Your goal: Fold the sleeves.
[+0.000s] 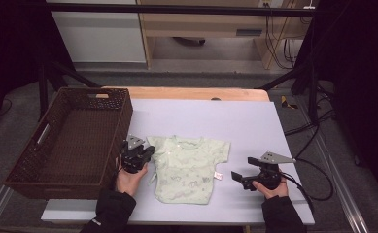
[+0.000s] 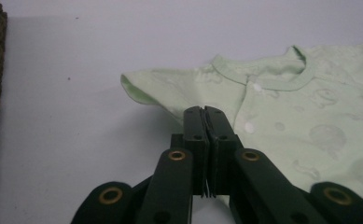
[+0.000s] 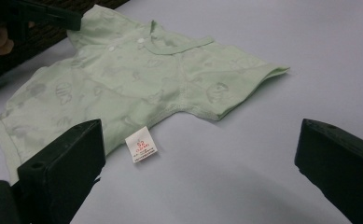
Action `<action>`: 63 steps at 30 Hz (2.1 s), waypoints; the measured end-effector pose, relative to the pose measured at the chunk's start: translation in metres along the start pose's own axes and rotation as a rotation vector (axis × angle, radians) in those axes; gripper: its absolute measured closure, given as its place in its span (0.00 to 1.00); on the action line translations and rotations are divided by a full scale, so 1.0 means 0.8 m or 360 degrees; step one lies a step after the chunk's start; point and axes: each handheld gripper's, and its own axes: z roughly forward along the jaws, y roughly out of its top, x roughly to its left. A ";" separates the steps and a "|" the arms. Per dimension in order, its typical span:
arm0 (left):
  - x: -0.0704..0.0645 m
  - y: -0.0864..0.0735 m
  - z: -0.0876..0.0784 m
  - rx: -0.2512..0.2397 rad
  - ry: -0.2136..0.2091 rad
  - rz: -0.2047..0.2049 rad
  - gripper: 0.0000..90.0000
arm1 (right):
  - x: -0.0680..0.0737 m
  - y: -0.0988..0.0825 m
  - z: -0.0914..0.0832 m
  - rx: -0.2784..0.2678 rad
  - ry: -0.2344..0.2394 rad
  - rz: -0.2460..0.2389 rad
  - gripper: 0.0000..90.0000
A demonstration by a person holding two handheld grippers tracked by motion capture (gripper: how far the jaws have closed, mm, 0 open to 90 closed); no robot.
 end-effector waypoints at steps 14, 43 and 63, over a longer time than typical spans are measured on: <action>-0.038 0.002 0.009 0.0025 -0.0049 0.0215 0.97 | 0.000 0.000 0.000 -0.0001 0.0004 0.0004 0.03; -0.024 0.003 0.013 0.0045 -0.0195 0.0094 0.92 | 0.000 0.000 0.001 -0.0003 0.0006 0.0003 0.03; -0.011 -0.008 -0.002 0.0033 -0.0359 0.0056 0.45 | 0.002 0.002 0.000 -0.0007 0.0011 -0.0003 0.03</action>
